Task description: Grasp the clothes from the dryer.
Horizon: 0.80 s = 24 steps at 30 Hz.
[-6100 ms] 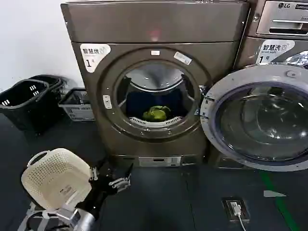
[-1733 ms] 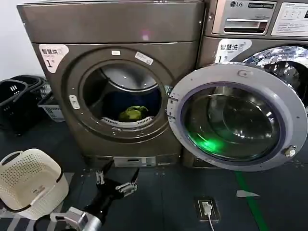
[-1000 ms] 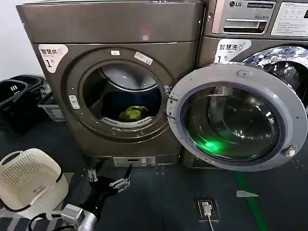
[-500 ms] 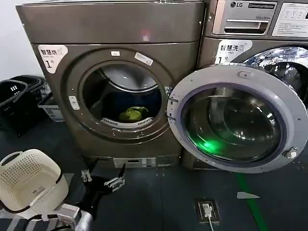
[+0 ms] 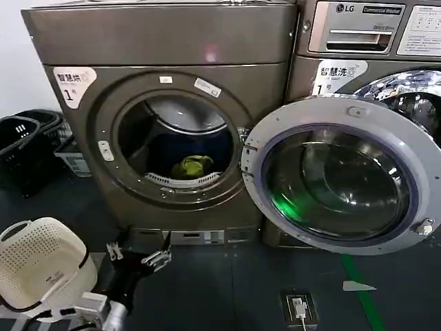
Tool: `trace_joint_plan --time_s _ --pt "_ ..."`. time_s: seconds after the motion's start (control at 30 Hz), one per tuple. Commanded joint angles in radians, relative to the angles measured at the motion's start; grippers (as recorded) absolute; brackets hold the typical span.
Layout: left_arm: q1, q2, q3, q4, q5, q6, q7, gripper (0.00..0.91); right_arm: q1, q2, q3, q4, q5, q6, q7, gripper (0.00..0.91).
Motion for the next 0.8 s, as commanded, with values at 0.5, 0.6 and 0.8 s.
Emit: trace_joint_plan --time_s 0.5,0.6,0.8 --pt "0.001 -0.008 0.006 0.012 0.000 0.008 0.032 0.907 0.031 -0.012 -0.017 0.001 -0.020 0.000 -0.009 0.907" --pt "0.001 -0.007 0.004 0.010 0.000 0.008 0.032 0.907 0.029 -0.013 -0.015 0.002 -0.019 -0.002 -0.013 0.907" --pt "0.007 -0.006 0.003 0.004 0.003 0.009 0.031 0.907 0.024 -0.018 -0.003 0.001 -0.015 -0.003 -0.017 0.907"
